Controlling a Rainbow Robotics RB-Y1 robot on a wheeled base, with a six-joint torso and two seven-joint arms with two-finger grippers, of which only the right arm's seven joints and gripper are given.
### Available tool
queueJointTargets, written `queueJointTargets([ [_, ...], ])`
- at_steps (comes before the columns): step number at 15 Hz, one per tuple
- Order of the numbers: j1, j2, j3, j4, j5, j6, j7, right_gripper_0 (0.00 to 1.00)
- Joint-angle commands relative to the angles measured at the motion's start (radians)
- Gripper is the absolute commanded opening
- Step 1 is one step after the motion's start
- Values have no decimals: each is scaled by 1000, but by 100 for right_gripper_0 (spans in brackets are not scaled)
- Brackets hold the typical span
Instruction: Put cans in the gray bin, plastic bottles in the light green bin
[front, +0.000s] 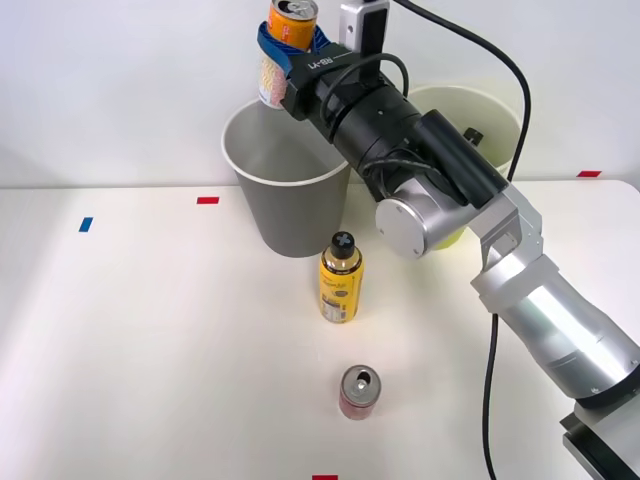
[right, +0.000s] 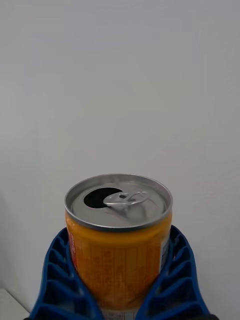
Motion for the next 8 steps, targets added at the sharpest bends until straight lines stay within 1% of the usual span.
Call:
queueJointTargets([
  [1, -1, -7, 2, 0, 1, -4, -1, 69],
  [2, -1, -7, 6, 0, -5, -4, -6, 91],
  [3, -1, -7, 6, 0, -5, -9, -4, 94],
  [8, 13, -22, 5, -22, 7, -58, 11, 94],
])
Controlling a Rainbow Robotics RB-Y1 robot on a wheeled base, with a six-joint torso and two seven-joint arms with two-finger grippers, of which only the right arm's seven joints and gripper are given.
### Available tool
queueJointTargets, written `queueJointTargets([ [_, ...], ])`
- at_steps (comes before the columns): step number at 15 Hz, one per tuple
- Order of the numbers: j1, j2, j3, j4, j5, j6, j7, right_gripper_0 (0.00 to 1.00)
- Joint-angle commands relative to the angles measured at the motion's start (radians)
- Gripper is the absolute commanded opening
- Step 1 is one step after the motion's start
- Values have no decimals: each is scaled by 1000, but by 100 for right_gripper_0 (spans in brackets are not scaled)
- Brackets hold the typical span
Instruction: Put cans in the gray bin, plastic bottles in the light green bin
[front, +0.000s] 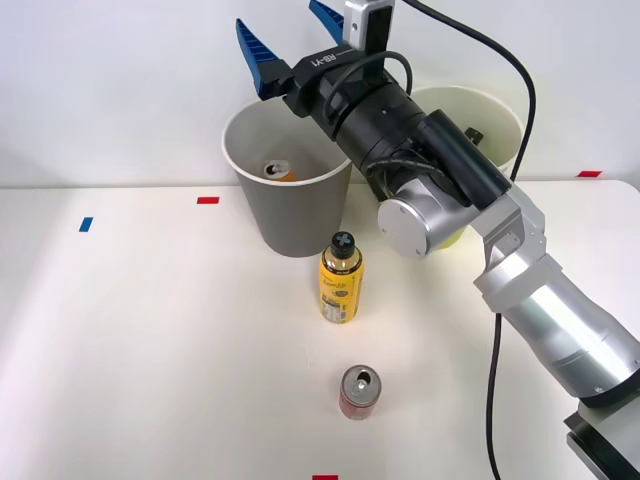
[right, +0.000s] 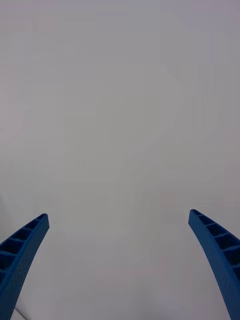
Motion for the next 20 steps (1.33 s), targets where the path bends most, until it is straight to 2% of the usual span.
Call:
queueJointTargets([
  [1, 38, -22, 0, -46, 10, -44, 13, 94],
  [3, 132, -79, -4, -173, 17, -44, 26, 94],
  [8, 351, -163, -48, -423, 51, -44, 65, 94],
  [16, 972, -165, -246, -814, 91, -46, 117, 94],
  [18, 1126, -154, -289, -879, 97, -55, 128, 94],
  [20, 1267, -112, -320, -908, 111, -69, 142, 94],
])
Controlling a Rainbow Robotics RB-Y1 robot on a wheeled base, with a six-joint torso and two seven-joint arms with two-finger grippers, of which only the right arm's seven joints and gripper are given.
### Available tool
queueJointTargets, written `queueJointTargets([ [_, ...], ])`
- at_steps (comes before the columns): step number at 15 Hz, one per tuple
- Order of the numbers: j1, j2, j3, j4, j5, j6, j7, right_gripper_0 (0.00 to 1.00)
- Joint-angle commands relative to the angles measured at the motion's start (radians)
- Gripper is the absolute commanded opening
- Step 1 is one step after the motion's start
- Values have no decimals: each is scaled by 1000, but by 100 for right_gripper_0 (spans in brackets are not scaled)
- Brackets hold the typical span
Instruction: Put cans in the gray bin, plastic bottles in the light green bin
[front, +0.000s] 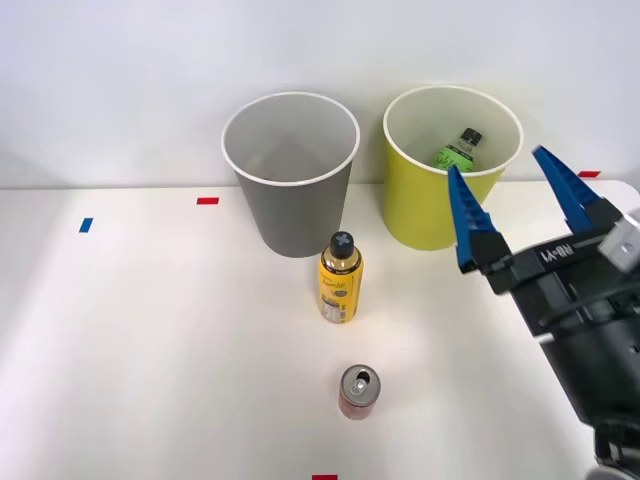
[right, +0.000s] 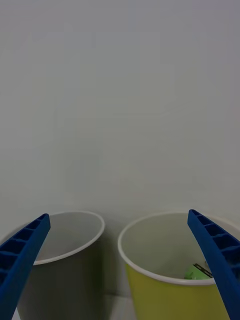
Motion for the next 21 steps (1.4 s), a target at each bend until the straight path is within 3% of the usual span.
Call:
queueJointTargets([
  [1, 215, 68, -60, -59, 22, -33, 24, 94],
  [7, 422, 217, -73, -48, 37, -42, 52, 94],
  [10, 444, 280, -70, 56, 46, -98, 61, 94],
  [15, 404, 321, -73, 253, 124, -227, 58, 94],
  [21, 459, 338, -84, 273, 175, -230, 66, 94],
])
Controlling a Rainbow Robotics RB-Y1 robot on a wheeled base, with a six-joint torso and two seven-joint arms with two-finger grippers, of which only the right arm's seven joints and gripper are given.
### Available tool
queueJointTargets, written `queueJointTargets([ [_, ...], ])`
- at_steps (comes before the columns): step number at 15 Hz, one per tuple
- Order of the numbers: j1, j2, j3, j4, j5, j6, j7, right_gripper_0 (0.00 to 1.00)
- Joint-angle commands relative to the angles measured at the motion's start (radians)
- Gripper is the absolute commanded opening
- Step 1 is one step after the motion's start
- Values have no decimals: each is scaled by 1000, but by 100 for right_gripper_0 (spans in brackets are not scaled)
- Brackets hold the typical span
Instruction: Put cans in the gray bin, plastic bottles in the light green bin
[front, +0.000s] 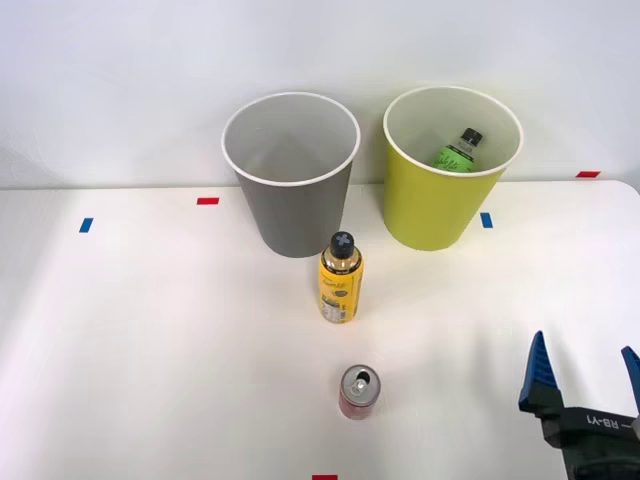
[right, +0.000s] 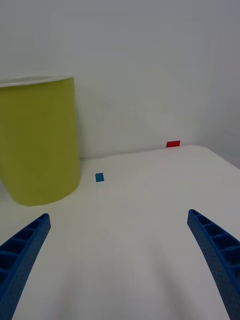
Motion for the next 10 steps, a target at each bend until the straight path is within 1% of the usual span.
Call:
queueJointTargets([
  [1, 30, 15, -8, 0, 40, 0, -5, 94],
  [2, 36, 32, -13, 0, 66, 0, -8, 94],
  [3, 42, 63, -20, 2, 122, 0, -19, 94],
  [5, 59, 98, -22, 2, 242, -11, -152, 94],
  [7, 70, 109, -8, 22, 310, -43, -253, 94],
  [8, 59, 110, -4, 83, 313, -114, -281, 94],
  [9, 38, 109, -4, 175, 313, -227, -281, 94],
  [10, 32, 104, -4, 229, 317, -293, -273, 94],
])
